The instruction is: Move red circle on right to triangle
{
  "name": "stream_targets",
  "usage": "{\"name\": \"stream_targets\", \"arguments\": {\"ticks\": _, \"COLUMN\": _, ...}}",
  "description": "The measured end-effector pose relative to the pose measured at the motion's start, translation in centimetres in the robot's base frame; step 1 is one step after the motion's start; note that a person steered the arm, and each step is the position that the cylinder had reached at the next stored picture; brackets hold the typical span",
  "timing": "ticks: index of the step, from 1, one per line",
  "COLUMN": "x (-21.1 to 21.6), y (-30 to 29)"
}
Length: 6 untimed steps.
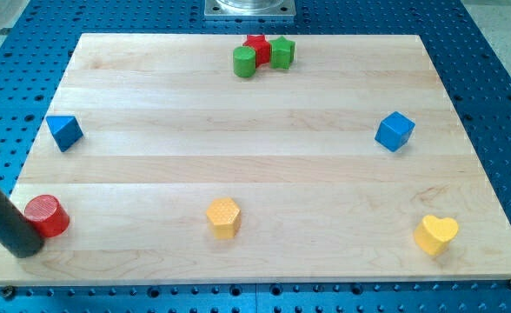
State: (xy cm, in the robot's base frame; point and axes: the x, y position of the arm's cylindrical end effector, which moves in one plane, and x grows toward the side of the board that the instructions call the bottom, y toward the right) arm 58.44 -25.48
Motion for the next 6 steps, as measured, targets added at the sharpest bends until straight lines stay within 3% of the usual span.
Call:
{"name": "stream_targets", "arguments": {"ticks": 1, "x": -0.7, "y": 0.0}}
{"name": "stream_targets", "arguments": {"ticks": 2, "x": -4.0, "y": 2.4}}
{"name": "stream_targets", "arguments": {"ticks": 4, "x": -11.9, "y": 12.9}}
{"name": "stream_targets", "arguments": {"ticks": 6, "x": -13.6, "y": 14.0}}
